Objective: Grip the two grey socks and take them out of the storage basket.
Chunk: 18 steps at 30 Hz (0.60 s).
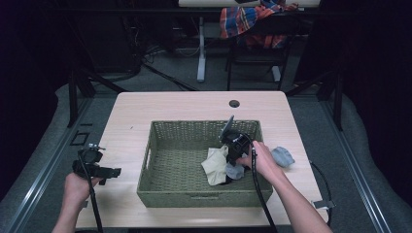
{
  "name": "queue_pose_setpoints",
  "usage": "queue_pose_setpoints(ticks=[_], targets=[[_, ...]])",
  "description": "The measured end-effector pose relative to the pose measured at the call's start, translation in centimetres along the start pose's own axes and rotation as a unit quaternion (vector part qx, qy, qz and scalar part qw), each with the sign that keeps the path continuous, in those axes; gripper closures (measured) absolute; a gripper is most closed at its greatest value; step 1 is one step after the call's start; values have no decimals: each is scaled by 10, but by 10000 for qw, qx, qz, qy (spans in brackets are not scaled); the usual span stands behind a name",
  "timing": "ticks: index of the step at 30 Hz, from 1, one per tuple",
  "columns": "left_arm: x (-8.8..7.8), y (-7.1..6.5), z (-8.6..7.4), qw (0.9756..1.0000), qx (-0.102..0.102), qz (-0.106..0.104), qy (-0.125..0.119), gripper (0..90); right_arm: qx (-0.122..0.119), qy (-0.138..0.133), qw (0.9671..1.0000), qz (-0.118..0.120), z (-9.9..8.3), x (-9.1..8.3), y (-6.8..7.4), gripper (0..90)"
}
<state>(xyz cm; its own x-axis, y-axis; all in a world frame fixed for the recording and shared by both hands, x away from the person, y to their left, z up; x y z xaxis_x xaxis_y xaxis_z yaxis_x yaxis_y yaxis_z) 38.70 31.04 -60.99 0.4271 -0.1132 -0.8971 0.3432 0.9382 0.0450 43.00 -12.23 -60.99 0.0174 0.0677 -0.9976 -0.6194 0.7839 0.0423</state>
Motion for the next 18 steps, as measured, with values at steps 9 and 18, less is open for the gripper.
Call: queue_pose_setpoints(ticks=[9, 18], targets=[[0, 1, 0, 10000, -5, 7, -21, 2, 81, -254, 9996, 84, 1, -14, 0, 879], [-1, 1, 0, 10000, -19, 24, -27, 2, 56, -692, 9975, 154, -1, -47, -5, 884]])
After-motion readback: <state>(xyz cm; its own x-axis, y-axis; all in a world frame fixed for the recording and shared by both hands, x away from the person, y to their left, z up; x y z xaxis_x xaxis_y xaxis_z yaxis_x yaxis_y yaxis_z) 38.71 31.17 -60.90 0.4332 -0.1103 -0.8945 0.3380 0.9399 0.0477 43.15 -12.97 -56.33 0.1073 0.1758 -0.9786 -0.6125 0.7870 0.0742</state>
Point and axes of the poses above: each handheld gripper's, and its own axes: x roughly forward along the jaws, z roughly out of its top, y roughly to its left, the point moved 10 cm from there along x, roughly forward along the jaws, and after that the axes turned 6 degrees about x, right-handed, at the moved point
